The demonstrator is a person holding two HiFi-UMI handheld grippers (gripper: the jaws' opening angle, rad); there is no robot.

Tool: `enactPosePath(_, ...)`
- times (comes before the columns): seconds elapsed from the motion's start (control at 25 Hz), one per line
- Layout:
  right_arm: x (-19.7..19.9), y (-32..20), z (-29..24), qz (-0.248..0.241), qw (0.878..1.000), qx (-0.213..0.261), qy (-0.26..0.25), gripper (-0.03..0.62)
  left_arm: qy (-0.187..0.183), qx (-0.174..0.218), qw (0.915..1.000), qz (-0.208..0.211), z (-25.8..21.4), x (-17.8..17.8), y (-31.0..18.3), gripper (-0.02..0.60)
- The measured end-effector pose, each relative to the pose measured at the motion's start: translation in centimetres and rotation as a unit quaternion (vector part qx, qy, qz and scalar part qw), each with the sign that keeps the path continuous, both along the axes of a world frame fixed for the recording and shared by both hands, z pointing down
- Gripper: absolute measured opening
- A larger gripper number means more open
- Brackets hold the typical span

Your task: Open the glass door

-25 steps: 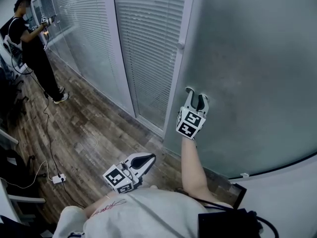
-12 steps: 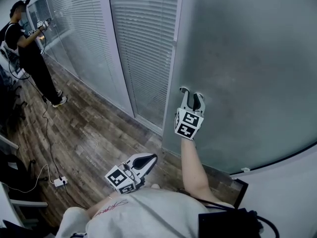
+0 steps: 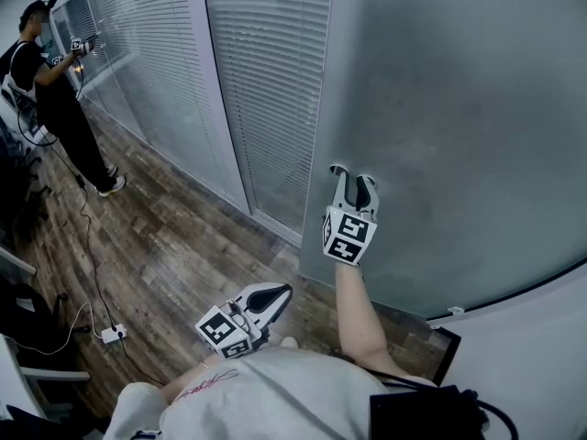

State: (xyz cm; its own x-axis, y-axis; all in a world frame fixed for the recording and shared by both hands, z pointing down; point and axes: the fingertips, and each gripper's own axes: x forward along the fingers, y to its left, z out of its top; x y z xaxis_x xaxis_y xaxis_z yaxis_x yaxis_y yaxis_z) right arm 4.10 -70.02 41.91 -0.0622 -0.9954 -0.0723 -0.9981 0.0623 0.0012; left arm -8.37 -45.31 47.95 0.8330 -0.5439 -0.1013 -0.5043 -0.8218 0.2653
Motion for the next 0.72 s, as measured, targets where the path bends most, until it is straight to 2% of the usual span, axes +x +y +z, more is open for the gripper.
enactPosePath(0.72,-1.3,5.0,0.1,-0.029,1.0,0.005,0.001,0.114,-0.012,-0.006,0.9992,0.038,0.5,0.6,4.6,0.018)
